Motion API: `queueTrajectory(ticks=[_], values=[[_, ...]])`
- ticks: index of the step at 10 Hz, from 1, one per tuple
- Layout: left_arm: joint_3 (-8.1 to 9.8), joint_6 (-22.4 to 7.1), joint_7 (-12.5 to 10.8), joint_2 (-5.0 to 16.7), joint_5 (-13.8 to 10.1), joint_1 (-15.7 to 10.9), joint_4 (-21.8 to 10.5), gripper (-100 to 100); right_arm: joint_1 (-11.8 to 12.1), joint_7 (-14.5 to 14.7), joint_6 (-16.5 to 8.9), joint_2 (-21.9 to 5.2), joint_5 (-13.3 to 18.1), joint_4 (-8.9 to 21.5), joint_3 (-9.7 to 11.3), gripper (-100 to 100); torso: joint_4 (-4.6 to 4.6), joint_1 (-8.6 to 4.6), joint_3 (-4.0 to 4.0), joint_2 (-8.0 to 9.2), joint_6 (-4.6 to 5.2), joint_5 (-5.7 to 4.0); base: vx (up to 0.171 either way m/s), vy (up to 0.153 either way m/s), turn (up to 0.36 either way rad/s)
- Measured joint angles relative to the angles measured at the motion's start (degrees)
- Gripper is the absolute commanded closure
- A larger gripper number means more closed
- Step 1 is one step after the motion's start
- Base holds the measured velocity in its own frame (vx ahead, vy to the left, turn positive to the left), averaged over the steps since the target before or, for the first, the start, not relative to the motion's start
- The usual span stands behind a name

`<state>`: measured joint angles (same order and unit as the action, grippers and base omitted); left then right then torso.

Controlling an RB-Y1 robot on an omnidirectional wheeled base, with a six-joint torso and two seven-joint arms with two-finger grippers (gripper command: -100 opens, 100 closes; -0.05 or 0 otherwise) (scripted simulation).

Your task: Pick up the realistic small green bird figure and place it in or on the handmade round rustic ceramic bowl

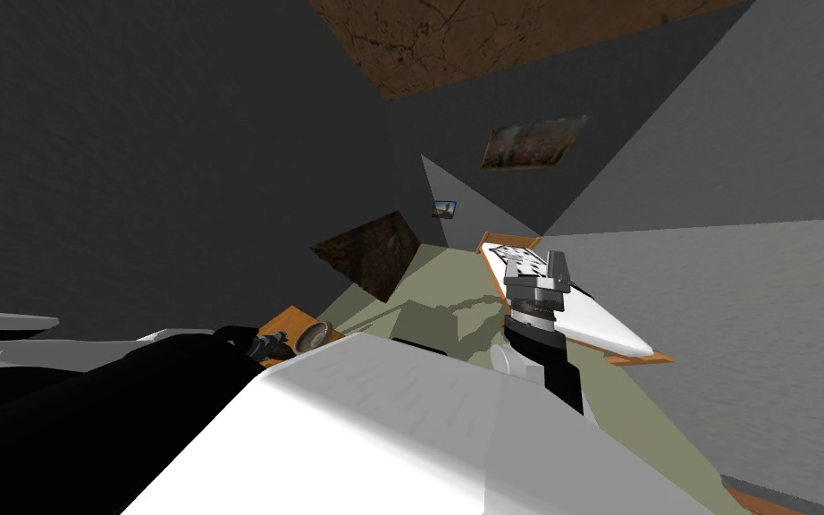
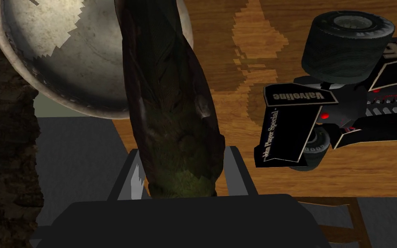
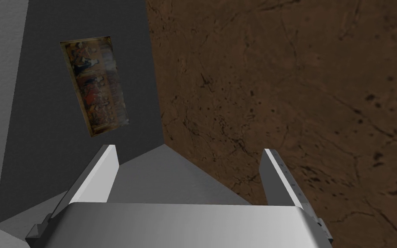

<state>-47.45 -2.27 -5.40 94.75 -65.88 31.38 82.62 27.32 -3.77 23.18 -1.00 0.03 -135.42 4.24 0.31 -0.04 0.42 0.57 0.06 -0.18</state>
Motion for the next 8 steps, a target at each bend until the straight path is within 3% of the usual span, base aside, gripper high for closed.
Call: queueTrajectory(ticks=[1, 2, 3, 4, 6, 7, 8], values=[[-0.48, 0.4, 0.6, 0.2, -1.0, -0.7, 0.1, 100, 0.0, 0.0, 0.0, 0.0, 0.0, 0.0, 0.0, 0, -0.05, -0.04, -0.07, -0.12, -0.09, 0.04, -0.086, 0.020, -0.159], [2.05, 0.5, 0.0, 0.7, -1.2, 1.1, 1.5, 100, 0.0, 0.0, 0.0, 0.0, 0.0, 0.0, 0.0, 0, -0.01, -0.07, -0.05, -0.09, 0.07, 0.01, -0.100, 0.023, -0.168], [-0.75, 1.2, 0.0, 1.2, -2.9, -2.1, 1.6, 100, 0.0, 0.0, 0.0, 0.0, 0.0, 0.0, 0.0, 0, -0.01, -0.05, -0.04, -0.08, 0.04, 0.02, -0.097, 0.021, -0.161], [4.77, 0.8, -0.5, 1.1, -1.9, 2.2, 2.9, 100, 0.0, 0.0, 0.0, 0.0, 0.0, 0.0, 0.0, 0, -0.01, -0.08, -0.02, -0.03, 0.03, 0.00, -0.065, 0.009, -0.052], [2.10, 1.9, -0.8, 2.0, -3.1, -0.3, 3.2, 100, 0.0, 0.0, 0.0, 0.0, 0.0, 0.0, 0.0, 0, -0.09, -0.12, -0.14, -0.22, -0.10, -0.01, -0.044, 0.010, -0.067], [5.68, 1.6, -1.1, 2.4, -3.2, 2.3, 4.8, 100, 0.0, 0.0, 0.0, 0.0, 0.0, 0.0, 0.0, 0, -0.04, -0.11, -0.11, -0.17, 0.08, -0.02, -0.093, 0.019, -0.155], [6.55, 1.8, -1.5, 2.7, -3.5, 2.5, 5.5, 100, 0.0, 0.0, 0.0, 0.0, 0.0, 0.0, 0.0, 0, -0.04, -0.11, -0.08, -0.11, 0.01, -0.02, -0.045, 0.002, -0.022]])
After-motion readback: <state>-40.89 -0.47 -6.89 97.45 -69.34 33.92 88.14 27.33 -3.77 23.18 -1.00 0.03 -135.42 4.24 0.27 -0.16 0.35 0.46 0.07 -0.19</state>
